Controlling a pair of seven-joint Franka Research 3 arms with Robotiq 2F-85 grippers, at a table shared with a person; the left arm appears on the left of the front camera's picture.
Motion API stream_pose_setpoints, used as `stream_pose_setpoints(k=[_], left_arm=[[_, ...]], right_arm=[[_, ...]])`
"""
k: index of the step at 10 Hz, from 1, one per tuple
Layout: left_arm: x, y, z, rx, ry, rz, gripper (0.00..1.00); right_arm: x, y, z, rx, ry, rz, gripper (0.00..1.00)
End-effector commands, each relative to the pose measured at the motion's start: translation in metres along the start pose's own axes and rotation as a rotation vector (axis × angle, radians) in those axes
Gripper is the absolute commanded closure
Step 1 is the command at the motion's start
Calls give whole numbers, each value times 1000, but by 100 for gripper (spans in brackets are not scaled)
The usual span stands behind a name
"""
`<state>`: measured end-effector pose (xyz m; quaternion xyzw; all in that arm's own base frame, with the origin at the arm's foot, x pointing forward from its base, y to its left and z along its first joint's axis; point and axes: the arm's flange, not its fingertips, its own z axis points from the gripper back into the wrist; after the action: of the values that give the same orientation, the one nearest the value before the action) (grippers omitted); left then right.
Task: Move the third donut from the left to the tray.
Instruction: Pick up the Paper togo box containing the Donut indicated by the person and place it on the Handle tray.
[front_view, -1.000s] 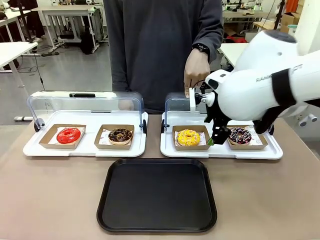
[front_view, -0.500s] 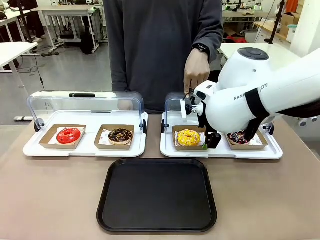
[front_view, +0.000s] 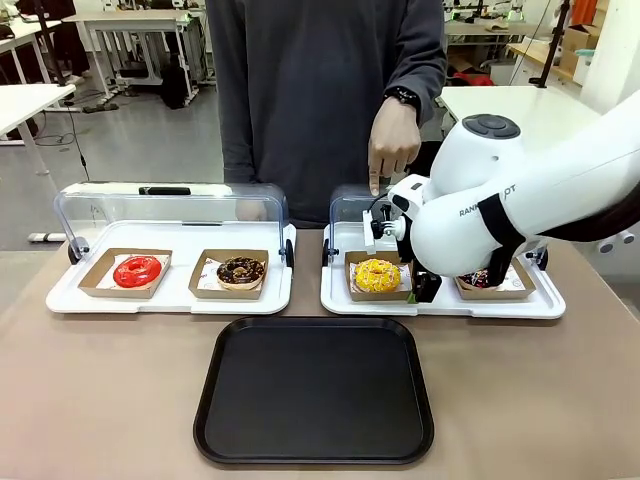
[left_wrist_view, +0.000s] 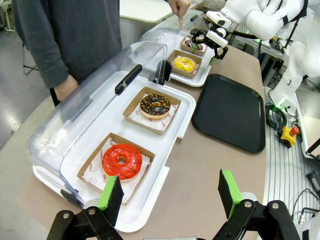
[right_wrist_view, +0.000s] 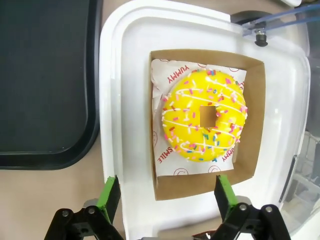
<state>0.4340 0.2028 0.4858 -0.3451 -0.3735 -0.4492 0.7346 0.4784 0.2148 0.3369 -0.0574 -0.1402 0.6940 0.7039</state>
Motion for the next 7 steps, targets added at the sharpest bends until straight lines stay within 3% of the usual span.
stream_pose_setpoints(k=[1,7], left_arm=[[1,-2,0,-3,3,2,0],[1,-2,0,-3,3,2,0]], right_arm=[[6,-5,-7,-41,15,-14,0],[0,-9,-28,-52,22,-22,0]])
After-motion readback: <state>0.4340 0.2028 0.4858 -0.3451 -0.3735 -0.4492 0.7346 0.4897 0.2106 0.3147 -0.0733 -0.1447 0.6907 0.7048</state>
